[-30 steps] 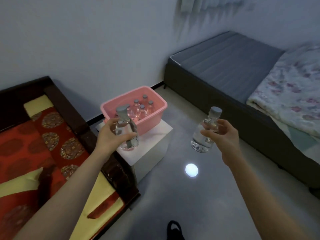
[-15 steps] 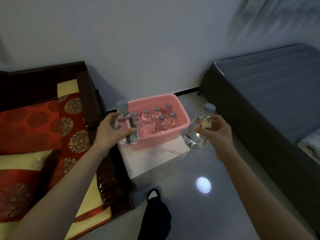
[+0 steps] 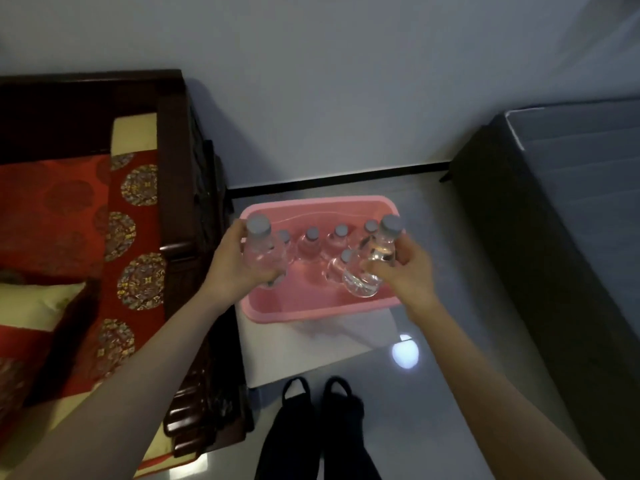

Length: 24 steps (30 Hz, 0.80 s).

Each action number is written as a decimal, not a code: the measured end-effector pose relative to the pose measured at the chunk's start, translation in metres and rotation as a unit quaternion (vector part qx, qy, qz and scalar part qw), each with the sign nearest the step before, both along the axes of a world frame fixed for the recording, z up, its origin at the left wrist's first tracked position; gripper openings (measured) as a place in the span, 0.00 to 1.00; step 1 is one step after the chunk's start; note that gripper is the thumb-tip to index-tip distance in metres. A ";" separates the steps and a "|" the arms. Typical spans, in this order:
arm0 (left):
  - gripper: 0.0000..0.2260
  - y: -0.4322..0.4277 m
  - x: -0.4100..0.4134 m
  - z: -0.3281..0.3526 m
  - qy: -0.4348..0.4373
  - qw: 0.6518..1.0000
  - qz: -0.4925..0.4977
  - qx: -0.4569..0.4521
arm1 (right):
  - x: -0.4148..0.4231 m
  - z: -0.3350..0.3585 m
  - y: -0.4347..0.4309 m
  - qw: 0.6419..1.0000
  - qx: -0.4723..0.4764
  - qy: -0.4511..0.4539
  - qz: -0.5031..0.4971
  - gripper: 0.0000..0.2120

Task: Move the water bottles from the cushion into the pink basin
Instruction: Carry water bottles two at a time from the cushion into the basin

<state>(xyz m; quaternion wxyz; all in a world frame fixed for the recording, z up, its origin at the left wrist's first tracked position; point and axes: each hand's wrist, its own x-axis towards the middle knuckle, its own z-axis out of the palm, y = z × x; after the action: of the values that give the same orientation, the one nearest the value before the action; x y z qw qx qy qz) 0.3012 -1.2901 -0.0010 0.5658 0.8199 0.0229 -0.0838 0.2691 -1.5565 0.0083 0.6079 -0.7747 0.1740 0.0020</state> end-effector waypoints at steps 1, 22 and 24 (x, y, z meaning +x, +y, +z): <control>0.31 -0.003 0.005 -0.008 0.007 1.000 -0.001 0.013 | 0.006 -0.011 0.004 1.000 0.003 0.004 0.012 0.23; 0.24 -0.056 0.051 -0.133 0.096 0.981 0.146 0.081 | 0.083 -0.151 0.069 0.962 -0.203 0.083 0.164 0.18; 0.23 -0.057 0.052 -0.144 0.100 0.979 0.154 0.090 | 0.083 -0.162 0.071 0.964 -0.208 0.088 0.141 0.17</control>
<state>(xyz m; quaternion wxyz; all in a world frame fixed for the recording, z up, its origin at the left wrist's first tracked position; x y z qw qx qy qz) 0.3531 -1.3471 -0.1445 0.4906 0.8417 0.2128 -0.0744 0.3517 -1.4856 -0.1535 0.4092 -0.8975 0.1127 0.1198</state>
